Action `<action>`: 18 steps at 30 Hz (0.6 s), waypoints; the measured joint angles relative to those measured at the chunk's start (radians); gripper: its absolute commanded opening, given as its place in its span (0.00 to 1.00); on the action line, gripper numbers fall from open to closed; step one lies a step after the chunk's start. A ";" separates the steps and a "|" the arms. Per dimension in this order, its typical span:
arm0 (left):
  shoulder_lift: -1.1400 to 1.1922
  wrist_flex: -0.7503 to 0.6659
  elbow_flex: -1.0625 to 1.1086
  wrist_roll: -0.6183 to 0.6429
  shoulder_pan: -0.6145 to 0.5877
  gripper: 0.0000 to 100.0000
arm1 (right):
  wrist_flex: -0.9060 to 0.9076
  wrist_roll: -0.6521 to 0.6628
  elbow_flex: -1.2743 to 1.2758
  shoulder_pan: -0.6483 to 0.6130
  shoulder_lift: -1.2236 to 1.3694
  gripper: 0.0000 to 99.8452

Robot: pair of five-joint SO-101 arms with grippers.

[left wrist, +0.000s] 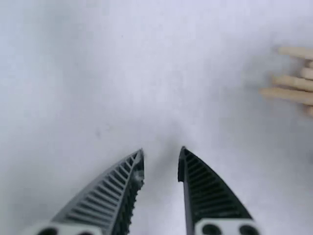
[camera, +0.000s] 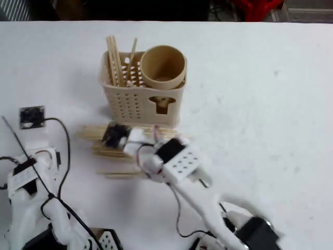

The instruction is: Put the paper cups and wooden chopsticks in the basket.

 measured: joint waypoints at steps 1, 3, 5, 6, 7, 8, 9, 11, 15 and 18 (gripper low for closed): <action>0.000 0.000 0.000 0.008 -0.018 0.13 | -0.023 0.003 0.000 -0.020 0.040 0.16; 0.000 0.000 0.000 0.014 -0.038 0.13 | -0.077 0.005 -0.002 -0.043 0.106 0.16; 0.000 -0.003 0.000 0.020 -0.038 0.13 | -0.129 0.005 -0.018 -0.043 0.167 0.16; 0.000 -0.003 0.000 0.021 -0.038 0.13 | -0.147 0.008 -0.029 -0.040 0.196 0.16; 0.000 -0.003 0.000 0.021 -0.040 0.13 | -0.167 0.011 -0.040 -0.035 0.226 0.16; 0.000 -0.003 0.000 0.021 -0.041 0.13 | -0.181 0.014 -0.049 -0.035 0.250 0.16; 0.000 -0.003 0.000 0.021 -0.041 0.13 | -0.192 0.014 -0.060 -0.035 0.275 0.16; 0.000 -0.003 0.000 0.021 -0.041 0.13 | -0.209 0.017 -0.086 -0.037 0.322 0.16; 0.000 -0.003 0.000 0.021 -0.041 0.13 | -0.250 0.017 -0.115 -0.038 0.396 0.15; 0.000 -0.003 0.000 0.021 -0.041 0.13 | -0.258 0.017 -0.126 -0.034 0.422 0.02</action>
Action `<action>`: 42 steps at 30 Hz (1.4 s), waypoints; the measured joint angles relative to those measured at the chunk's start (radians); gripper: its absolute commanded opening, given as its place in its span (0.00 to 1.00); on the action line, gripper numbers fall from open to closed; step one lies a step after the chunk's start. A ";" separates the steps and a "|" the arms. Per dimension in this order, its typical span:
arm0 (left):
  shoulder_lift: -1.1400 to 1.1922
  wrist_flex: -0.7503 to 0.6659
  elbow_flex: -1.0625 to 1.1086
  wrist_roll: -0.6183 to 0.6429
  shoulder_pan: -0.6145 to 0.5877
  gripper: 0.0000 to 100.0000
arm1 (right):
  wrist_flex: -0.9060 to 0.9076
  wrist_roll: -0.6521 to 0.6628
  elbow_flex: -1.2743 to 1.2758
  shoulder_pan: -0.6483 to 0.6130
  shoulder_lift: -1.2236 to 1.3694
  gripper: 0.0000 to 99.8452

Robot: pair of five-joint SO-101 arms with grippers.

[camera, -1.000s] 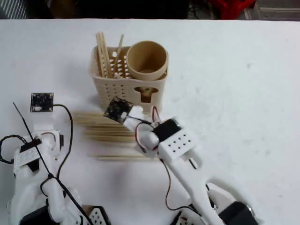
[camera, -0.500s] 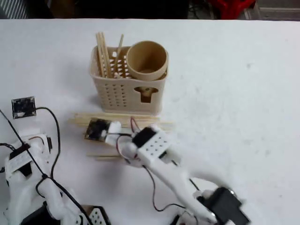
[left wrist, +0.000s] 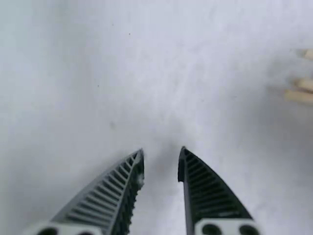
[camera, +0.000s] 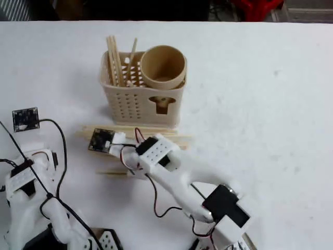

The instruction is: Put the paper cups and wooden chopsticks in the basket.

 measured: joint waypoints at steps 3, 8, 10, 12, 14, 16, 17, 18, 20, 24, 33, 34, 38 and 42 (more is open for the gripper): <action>0.000 0.000 0.000 0.000 0.000 0.13 | -0.006 0.000 -0.015 0.005 0.008 0.02; 0.000 0.000 0.000 0.000 0.000 0.13 | 0.006 -0.002 -0.018 0.006 0.003 0.02; 0.000 0.000 0.000 0.000 0.000 0.13 | 0.023 -0.021 -0.018 0.008 -0.015 0.02; 0.000 0.000 0.000 0.000 0.000 0.13 | 0.046 -0.043 -0.015 0.017 -0.043 0.02; 0.000 0.000 0.000 0.000 0.003 0.13 | 0.069 -0.054 -0.005 0.043 -0.087 0.02; 0.000 0.000 0.000 0.000 0.005 0.13 | 0.071 -0.058 0.026 0.071 -0.137 0.02; 0.000 0.000 0.000 0.000 0.005 0.13 | 0.071 -0.058 0.046 0.081 -0.167 0.02; 0.000 0.000 0.000 0.000 0.005 0.13 | 0.071 -0.058 0.064 0.086 -0.196 0.02; 0.000 0.000 0.000 0.000 0.005 0.13 | 0.071 -0.058 0.104 0.083 -0.262 0.02; 0.000 0.000 0.000 0.000 0.005 0.13 | 0.066 -0.058 0.132 0.084 -0.331 0.03; 0.000 0.000 0.000 0.000 0.005 0.13 | 0.061 -0.058 0.020 -0.023 -0.117 0.19; 0.000 0.000 0.000 0.000 0.005 0.13 | 0.061 -0.058 -0.009 -0.018 -0.077 0.20; 0.000 0.000 0.000 0.000 0.005 0.13 | 0.061 -0.058 -0.107 -0.015 0.061 0.19; 0.000 0.000 0.000 0.000 0.005 0.13 | 0.068 -0.061 -0.152 -0.014 0.110 0.09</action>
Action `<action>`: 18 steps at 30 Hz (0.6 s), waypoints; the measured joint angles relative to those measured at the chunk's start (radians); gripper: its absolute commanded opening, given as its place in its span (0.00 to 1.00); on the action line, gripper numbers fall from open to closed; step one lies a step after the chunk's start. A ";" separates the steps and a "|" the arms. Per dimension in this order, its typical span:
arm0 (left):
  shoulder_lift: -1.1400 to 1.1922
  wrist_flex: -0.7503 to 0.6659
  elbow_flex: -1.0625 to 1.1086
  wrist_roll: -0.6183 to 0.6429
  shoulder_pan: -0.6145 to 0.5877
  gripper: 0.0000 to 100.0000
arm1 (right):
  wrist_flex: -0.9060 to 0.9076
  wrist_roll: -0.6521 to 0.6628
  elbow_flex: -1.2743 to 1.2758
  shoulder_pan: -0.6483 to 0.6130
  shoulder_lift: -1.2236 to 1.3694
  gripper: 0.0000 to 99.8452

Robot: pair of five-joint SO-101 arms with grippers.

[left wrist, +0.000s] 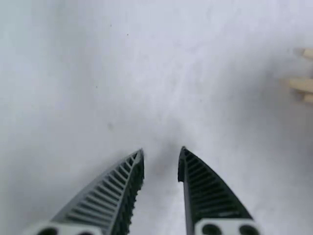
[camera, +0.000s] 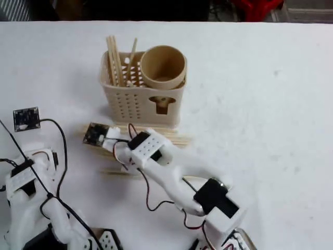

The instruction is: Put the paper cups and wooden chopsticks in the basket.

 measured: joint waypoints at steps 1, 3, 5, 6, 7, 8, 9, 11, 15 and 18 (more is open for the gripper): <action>0.000 0.000 0.000 0.000 0.000 0.13 | 0.008 0.000 -0.005 0.002 0.006 0.03; 0.000 0.000 0.000 0.000 0.000 0.13 | 0.012 -0.002 -0.018 0.006 0.009 0.03; 0.000 0.000 0.000 0.000 0.000 0.13 | 0.005 -0.002 -0.025 0.009 0.011 0.01; 0.000 0.000 0.000 0.000 0.000 0.13 | 0.012 0.000 -0.034 0.009 0.018 0.02; 0.000 0.000 0.000 0.000 0.000 0.13 | 0.021 0.000 -0.040 0.012 0.023 0.02; 0.000 0.000 0.000 0.000 0.000 0.13 | 0.028 0.000 -0.040 0.012 0.026 0.02; 0.000 0.000 0.000 0.000 0.000 0.13 | 0.032 0.000 -0.041 0.012 0.028 0.02; 0.000 0.000 0.000 0.000 0.000 0.13 | 0.044 -0.012 -0.041 0.020 0.021 0.02; 0.000 0.000 0.000 0.000 0.000 0.13 | 0.089 -0.061 -0.023 0.057 -0.028 0.02; 0.000 0.000 0.000 0.000 0.000 0.13 | 0.117 -0.071 0.018 0.097 -0.100 0.02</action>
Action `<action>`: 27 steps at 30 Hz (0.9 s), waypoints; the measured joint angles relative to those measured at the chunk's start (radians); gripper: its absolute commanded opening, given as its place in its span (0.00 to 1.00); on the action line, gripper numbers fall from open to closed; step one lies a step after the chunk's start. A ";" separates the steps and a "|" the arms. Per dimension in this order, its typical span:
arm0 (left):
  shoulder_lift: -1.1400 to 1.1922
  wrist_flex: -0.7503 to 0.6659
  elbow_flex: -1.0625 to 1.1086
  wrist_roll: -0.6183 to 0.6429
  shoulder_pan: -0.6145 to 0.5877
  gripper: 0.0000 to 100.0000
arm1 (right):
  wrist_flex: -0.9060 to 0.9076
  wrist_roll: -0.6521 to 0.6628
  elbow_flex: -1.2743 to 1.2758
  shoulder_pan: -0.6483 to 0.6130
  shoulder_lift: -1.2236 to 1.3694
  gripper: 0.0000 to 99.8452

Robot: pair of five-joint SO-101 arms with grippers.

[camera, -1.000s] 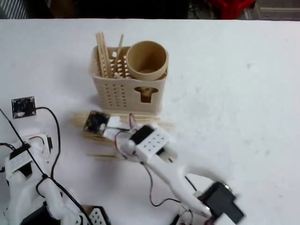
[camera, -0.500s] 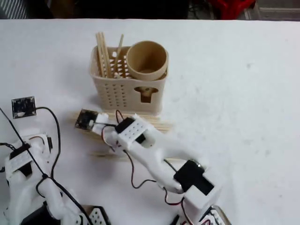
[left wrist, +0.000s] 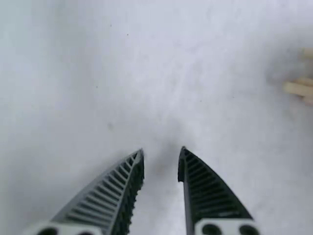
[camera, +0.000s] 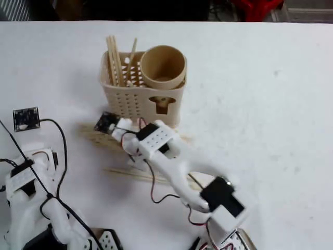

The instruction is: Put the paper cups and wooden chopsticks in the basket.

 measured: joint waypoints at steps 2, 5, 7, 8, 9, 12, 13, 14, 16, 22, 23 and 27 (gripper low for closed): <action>0.000 0.000 0.000 0.000 0.000 0.13 | 0.002 -0.002 0.038 0.026 -0.071 0.02; 0.000 0.000 0.000 0.000 0.000 0.13 | 0.005 -0.005 0.097 0.029 -0.189 0.02; 0.000 0.000 0.000 0.000 0.000 0.13 | 0.005 -0.005 0.129 0.029 -0.269 0.02; 0.000 0.000 0.000 0.000 0.000 0.13 | 0.005 -0.005 0.132 0.032 -0.307 0.02; 0.000 0.000 0.000 0.000 0.000 0.13 | 0.005 -0.005 0.137 0.034 -0.342 0.02; 0.000 0.000 0.000 0.000 0.000 0.13 | 0.005 -0.026 0.140 0.032 -0.446 0.02; 0.000 0.000 0.000 0.000 0.000 0.13 | 0.005 -0.034 0.140 0.032 -0.476 0.02; 0.000 0.000 0.000 0.000 0.000 0.13 | 0.005 -0.038 0.140 0.032 -0.502 0.02; 0.000 0.000 0.000 0.000 0.000 0.13 | 0.005 -0.044 0.140 0.032 -0.548 0.02; 0.000 0.000 0.000 0.000 0.000 0.13 | 0.017 -0.044 0.140 0.032 -0.586 0.02; 0.000 0.000 0.000 0.000 0.000 0.13 | 0.017 -0.037 0.143 0.032 -0.586 0.02; 0.000 0.000 0.000 0.000 0.000 0.13 | 0.017 0.044 0.206 -0.032 -0.519 0.02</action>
